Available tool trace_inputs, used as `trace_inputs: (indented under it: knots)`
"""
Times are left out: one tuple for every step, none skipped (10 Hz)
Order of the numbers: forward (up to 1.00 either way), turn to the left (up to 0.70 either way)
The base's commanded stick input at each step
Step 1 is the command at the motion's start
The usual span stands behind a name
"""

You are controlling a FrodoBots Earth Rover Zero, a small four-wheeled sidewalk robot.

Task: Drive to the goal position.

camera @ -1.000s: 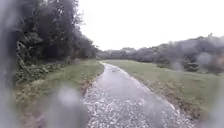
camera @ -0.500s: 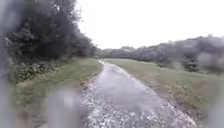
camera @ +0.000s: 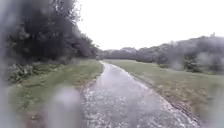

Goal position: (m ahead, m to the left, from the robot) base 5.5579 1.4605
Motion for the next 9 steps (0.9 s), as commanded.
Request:
trace_inputs:
  knots:
    - [0.85, 0.0]
    - [0.85, 0.0]
    - [0.85, 0.0]
    - [0.85, 0.0]
    - [0.85, 0.0]
    - [0.85, 0.0]
    - [0.85, 0.0]
    - [0.85, 0.0]
    - [0.85, -0.05]
